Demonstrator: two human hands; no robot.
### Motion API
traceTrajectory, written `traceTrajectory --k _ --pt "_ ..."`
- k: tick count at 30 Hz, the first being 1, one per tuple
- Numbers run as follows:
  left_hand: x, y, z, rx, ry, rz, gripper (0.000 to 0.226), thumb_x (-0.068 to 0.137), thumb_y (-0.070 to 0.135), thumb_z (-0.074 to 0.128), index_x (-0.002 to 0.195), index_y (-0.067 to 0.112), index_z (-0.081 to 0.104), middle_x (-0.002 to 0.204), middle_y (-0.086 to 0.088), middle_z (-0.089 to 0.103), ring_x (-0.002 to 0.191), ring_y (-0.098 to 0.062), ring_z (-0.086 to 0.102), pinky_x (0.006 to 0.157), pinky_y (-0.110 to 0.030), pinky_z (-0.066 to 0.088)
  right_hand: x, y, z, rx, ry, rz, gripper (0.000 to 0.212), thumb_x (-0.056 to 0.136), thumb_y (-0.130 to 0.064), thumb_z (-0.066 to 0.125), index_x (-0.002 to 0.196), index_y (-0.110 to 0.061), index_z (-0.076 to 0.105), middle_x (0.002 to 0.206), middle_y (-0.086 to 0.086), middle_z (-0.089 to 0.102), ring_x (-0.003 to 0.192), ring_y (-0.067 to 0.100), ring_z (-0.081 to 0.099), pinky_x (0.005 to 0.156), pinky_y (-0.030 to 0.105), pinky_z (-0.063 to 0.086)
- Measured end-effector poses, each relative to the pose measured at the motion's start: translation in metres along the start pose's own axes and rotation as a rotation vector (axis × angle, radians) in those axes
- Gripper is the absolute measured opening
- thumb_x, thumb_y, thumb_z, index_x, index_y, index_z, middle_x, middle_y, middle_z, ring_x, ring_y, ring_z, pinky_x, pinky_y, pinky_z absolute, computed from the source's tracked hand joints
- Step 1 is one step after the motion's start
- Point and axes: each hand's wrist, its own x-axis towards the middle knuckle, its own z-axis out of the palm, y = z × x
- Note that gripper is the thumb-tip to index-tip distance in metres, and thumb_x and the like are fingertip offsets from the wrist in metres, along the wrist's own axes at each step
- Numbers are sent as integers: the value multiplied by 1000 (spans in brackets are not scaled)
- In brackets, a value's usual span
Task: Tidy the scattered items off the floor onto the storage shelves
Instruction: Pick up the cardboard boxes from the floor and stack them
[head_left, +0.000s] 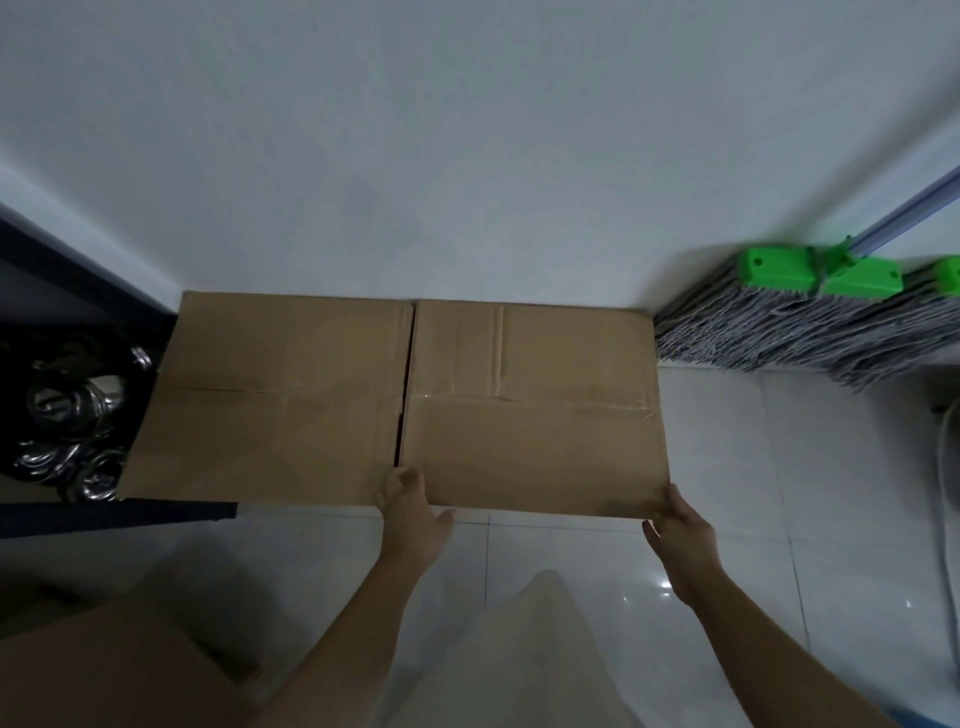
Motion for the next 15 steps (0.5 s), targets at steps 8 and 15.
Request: traceTrajectory --k 8,15 --pt "-36 30 -26 -189 -88 -77 87 89 40 66 154 8 19 162 -10 12 148 -30 10 120 -41 17 -39 -58 45 -535 -215 -22 92 92 -21 62 155 -32 -4 158 -5 8 143 20 21 116 46 27" --pt "-91 77 -115 -310 96 -4 90 87 48 64 155 11 18 161 -6 17 149 -25 12 121 -43 16 -172 -151 111 -710 -357 -448 73 98 -33 54 156 -15 14 162 7 16 148 25 19 119 44 22"
